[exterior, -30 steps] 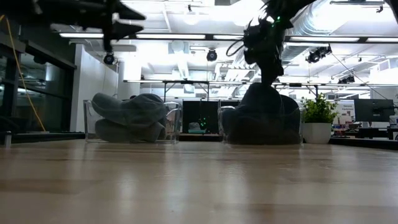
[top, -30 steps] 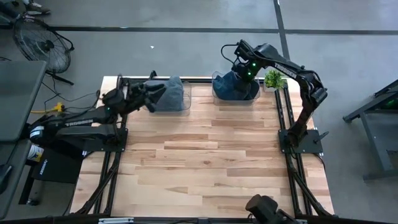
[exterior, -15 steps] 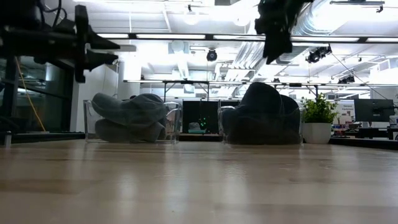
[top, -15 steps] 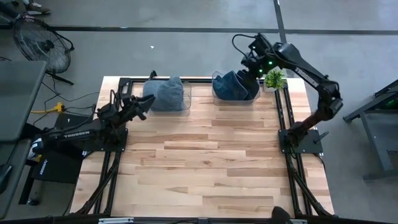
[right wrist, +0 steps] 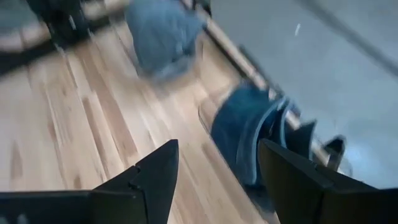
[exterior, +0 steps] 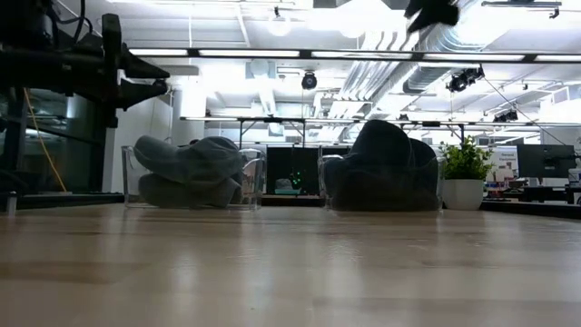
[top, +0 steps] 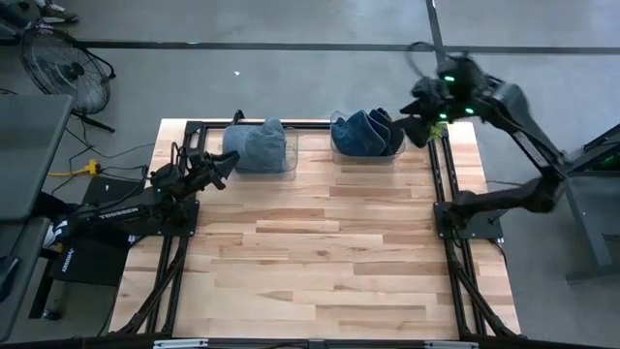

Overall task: Pick & Place hat
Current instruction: Return to Home Position

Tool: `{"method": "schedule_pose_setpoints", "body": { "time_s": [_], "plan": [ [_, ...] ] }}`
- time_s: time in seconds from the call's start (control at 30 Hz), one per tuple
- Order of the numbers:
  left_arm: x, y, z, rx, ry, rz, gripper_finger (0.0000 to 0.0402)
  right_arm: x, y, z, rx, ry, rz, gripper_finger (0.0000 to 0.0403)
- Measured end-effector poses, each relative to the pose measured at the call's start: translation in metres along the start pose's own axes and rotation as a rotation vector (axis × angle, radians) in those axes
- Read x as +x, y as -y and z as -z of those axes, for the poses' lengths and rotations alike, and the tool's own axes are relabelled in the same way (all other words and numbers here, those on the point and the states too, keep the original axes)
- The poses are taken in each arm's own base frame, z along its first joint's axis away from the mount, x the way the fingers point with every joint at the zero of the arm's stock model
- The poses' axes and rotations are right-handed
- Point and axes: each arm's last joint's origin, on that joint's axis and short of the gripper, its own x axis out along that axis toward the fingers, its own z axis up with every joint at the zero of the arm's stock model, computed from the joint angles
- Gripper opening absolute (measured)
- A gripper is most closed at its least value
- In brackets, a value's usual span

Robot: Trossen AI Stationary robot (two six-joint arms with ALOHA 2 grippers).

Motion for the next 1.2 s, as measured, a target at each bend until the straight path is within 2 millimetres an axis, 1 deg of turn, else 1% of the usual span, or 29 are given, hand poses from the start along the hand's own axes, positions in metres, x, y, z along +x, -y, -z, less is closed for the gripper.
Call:
{"method": "schedule_pose_setpoints", "body": {
  "time_s": [0.07,0.1,0.2,0.27,0.33,0.5,0.6,0.7,0.8,0.93,1.03,1.13,1.2],
  "plan": [
    [0.000,0.000,0.000,-0.005,-0.009,0.016,0.0142,-0.017,-0.005,0.006,0.006,0.090,-0.001,0.0211],
    [0.000,0.001,0.000,-0.011,-0.012,0.023,0.0142,-0.022,-0.007,0.012,0.010,0.131,-0.006,0.0209],
    [0.000,0.002,0.000,-0.028,-0.021,0.046,0.0142,-0.024,-0.013,0.037,0.059,0.226,-0.026,0.0204],
    [0.000,0.002,0.001,-0.037,-0.031,0.058,0.0142,-0.017,-0.016,0.057,0.105,0.282,-0.057,0.0201],
    [0.000,0.002,0.001,-0.053,-0.038,0.071,0.0142,-0.004,-0.020,0.079,0.156,0.339,-0.113,0.0199],
    [-0.002,0.010,-0.001,-0.062,0.003,0.117,0.0142,0.041,-0.032,0.126,0.249,0.448,-0.269,0.0191],
    [-0.003,0.014,0.000,-0.077,0.018,0.110,0.0142,0.064,-0.039,0.150,0.269,0.512,-0.292,0.0183],
    [-0.006,0.019,0.003,-0.087,0.015,0.106,0.0142,0.083,-0.046,0.168,0.271,0.547,-0.301,0.0174],
    [-0.008,0.023,0.006,-0.086,0.008,0.098,0.0142,0.092,-0.052,0.180,0.261,0.575,-0.302,0.0163],
    [-0.013,0.029,0.011,-0.108,-0.011,0.100,0.0142,0.105,-0.056,0.201,0.254,0.529,-0.303,0.0150],
    [-0.017,0.033,0.014,-0.089,-0.017,0.075,0.0142,0.106,-0.058,0.211,0.262,0.560,-0.335,0.0142],
    [-0.020,0.035,0.015,-0.064,0.011,0.015,0.0142,0.109,-0.055,0.225,0.287,0.564,-0.339,0.0139],
    [-0.022,0.037,0.014,-0.061,0.023,0.026,0.0142,0.107,-0.053,0.231,0.301,0.586,-0.354,0.0138]
  ]
}}
